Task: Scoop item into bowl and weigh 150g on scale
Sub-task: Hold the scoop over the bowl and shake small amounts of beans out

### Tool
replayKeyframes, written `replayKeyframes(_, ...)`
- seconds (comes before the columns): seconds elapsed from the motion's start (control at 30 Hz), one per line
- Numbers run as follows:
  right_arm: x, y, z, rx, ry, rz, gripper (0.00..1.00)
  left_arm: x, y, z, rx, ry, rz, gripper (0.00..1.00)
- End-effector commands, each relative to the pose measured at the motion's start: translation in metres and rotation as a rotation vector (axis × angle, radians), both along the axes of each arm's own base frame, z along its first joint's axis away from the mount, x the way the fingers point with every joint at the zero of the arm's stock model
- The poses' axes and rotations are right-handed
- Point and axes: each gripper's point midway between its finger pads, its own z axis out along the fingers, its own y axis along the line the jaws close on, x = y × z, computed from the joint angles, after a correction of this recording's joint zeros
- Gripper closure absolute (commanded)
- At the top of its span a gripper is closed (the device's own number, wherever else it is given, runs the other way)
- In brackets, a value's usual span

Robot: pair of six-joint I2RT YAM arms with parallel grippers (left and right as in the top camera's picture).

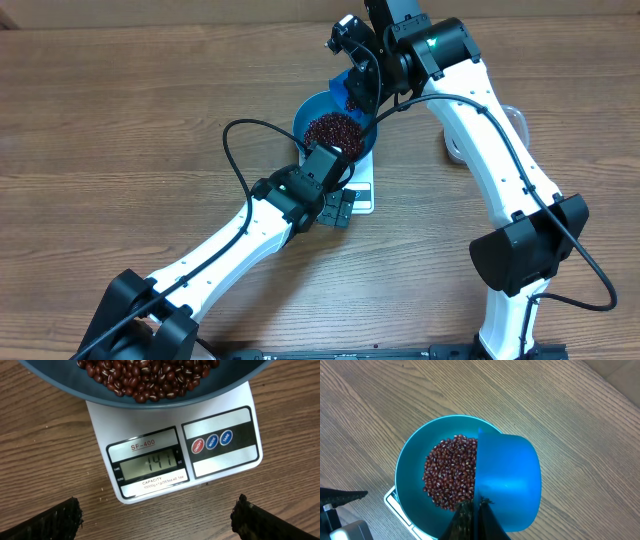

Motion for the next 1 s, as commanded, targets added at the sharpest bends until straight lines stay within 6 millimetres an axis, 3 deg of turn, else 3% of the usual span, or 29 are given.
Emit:
replayKeyframes(0.0,0.002,0.000,0.009,0.007,-0.027,-0.007,0.96,0.002,0.002,-0.002,0.015,-0.004,-0.014,0.00)
replayKeyframes(0.47,0.012,-0.005,0.012,0.008,-0.045,-0.088,0.96,0.002,0.002,-0.002,0.016,-0.005,-0.013,0.00)
replayKeyframes(0.6,-0.005,0.007,0.009,0.030,-0.005,0.029,0.96,0.002,0.002,-0.002,0.016,-0.005,-0.013,0.00)
replayKeyframes(0.73,0.005,0.000,0.011,0.028,-0.021,-0.052,0.96,0.002,0.002,-0.002,0.016,-0.004,-0.013,0.00)
replayKeyframes(0.97,0.006,-0.001,0.011,0.028,-0.021,-0.052,0.96,0.002,0.002,-0.002,0.016,-0.004,-0.013,0.00)
